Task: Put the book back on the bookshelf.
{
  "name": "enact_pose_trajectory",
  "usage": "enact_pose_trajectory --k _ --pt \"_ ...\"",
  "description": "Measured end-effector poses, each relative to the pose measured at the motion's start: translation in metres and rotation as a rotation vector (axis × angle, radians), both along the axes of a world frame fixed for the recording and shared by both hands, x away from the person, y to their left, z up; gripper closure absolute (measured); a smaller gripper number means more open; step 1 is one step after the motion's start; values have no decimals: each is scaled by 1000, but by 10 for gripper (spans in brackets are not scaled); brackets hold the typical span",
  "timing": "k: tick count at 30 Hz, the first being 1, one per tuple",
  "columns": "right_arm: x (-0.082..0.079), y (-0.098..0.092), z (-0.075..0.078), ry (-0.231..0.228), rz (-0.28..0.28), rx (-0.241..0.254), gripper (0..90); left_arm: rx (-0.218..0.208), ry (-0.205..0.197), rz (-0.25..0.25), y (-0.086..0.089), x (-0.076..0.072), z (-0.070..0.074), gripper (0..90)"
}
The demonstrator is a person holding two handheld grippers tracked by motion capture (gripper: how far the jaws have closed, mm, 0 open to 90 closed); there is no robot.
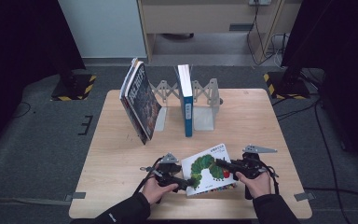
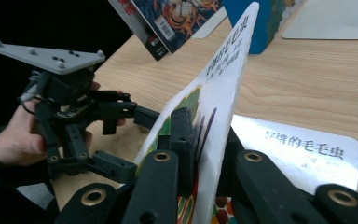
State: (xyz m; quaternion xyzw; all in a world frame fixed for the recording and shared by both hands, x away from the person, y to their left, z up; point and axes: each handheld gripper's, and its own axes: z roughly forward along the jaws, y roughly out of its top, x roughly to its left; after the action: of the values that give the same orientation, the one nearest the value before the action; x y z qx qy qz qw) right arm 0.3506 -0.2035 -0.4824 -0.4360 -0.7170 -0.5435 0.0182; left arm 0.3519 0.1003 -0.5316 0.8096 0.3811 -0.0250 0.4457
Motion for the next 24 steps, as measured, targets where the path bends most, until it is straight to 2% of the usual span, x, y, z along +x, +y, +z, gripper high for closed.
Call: enact_pose_trajectory --k 8,15,19,22,24 --pt "-2 -4 7 -28 26 46 847 -25 -13 -6 1 0 2 106" --pt "-2 -5 7 -42 32 48 848 -60 12 -52 -6 -1 -4 70" --pt "-1 -7 4 -34 23 43 833 -61 14 -51 -5 0 -4 72" --pt "-1 -6 0 -32 2 15 783 -56 9 -47 -6 0 -4 82" --pt "-1 -4 -4 -47 -18 -62 698 -48 5 -46 -6 0 -4 98"
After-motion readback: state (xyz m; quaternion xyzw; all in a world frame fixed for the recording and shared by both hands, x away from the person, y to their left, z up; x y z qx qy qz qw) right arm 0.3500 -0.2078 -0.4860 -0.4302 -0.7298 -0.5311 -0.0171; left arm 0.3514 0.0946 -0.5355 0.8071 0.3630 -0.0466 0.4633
